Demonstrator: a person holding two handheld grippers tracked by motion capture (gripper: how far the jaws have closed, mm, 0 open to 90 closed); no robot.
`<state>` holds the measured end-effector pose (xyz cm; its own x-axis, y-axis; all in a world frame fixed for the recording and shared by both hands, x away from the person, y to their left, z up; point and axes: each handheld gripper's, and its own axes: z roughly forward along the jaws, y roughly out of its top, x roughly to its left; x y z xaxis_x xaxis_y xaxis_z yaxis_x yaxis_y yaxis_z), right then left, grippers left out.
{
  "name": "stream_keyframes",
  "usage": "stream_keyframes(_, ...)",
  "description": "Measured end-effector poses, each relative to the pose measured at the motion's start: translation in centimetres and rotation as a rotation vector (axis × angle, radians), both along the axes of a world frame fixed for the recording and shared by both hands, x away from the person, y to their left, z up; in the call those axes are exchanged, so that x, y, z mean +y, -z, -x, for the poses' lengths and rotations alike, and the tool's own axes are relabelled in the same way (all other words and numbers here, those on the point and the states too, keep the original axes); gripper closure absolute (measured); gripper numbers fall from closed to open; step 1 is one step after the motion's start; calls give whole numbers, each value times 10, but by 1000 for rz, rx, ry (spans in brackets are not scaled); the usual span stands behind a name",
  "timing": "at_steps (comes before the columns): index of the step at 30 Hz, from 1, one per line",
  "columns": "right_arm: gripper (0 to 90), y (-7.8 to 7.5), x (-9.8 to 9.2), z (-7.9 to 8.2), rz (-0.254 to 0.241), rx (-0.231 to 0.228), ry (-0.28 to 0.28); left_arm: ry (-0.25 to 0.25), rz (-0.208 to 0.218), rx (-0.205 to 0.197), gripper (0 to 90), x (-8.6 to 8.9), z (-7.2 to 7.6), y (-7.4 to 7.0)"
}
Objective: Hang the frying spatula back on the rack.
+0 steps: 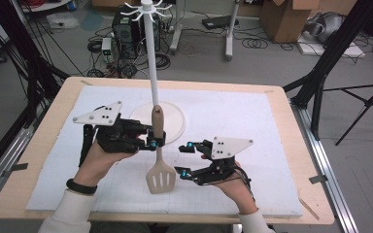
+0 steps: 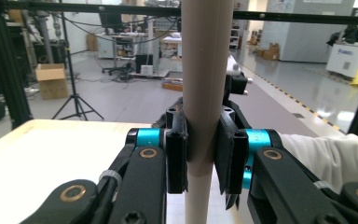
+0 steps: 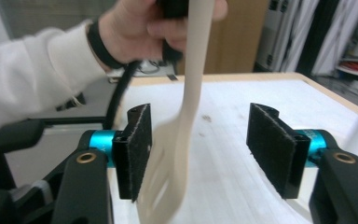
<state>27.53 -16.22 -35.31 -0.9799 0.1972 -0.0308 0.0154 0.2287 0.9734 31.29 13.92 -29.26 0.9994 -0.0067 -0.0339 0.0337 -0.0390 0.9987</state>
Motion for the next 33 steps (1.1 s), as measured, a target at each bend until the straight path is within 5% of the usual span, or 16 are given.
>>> stream_keyframes(16,304,23,-50,-2,58,31,106,-71,-7,-20,760,-1,-32,-35)
stream_keyframes(22,281,33,-66,-5,52,83,121,-87,0,-11,760,0,-41,-43)
stream_keyframes(33,265,40,-80,-8,45,83,170,-144,-5,-8,760,3,-61,-62)
